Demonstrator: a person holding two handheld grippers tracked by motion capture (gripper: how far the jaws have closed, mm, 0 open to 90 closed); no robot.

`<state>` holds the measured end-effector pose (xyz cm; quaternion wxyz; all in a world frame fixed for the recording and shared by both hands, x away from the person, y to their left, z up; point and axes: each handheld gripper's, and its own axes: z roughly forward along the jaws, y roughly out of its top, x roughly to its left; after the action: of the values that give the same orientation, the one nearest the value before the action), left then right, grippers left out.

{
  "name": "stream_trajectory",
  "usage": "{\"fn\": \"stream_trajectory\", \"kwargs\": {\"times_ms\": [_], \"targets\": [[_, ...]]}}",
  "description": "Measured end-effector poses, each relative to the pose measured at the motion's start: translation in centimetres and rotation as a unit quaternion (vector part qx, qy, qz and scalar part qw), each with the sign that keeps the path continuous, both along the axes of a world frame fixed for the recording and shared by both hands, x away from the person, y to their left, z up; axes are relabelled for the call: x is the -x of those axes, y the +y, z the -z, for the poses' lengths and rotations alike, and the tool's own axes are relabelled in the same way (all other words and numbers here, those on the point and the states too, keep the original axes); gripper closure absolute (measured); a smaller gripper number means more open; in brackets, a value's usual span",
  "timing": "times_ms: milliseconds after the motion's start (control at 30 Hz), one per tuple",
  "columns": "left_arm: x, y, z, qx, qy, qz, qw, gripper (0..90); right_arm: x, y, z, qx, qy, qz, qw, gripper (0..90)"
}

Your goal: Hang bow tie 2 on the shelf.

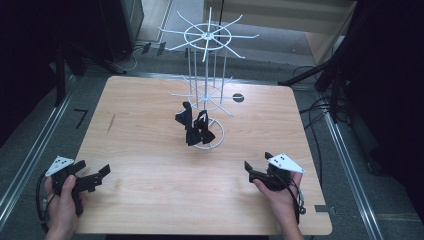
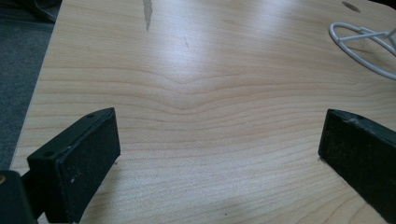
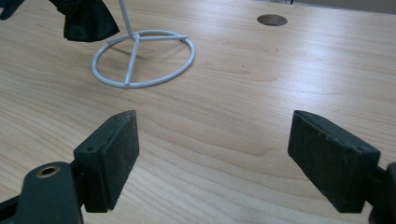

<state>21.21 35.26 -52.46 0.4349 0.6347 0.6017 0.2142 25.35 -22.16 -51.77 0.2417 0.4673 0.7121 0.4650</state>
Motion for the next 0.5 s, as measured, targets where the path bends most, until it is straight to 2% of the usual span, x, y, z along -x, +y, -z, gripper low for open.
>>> {"fn": "stream_trajectory", "kwargs": {"times_ms": [500], "targets": [[0.0,0.0,0.0,0.0,0.0,0.0,1.0,0.0,0.5,-2.9,0.6,0.001,0.008,0.024,0.9997,15.8]]}}
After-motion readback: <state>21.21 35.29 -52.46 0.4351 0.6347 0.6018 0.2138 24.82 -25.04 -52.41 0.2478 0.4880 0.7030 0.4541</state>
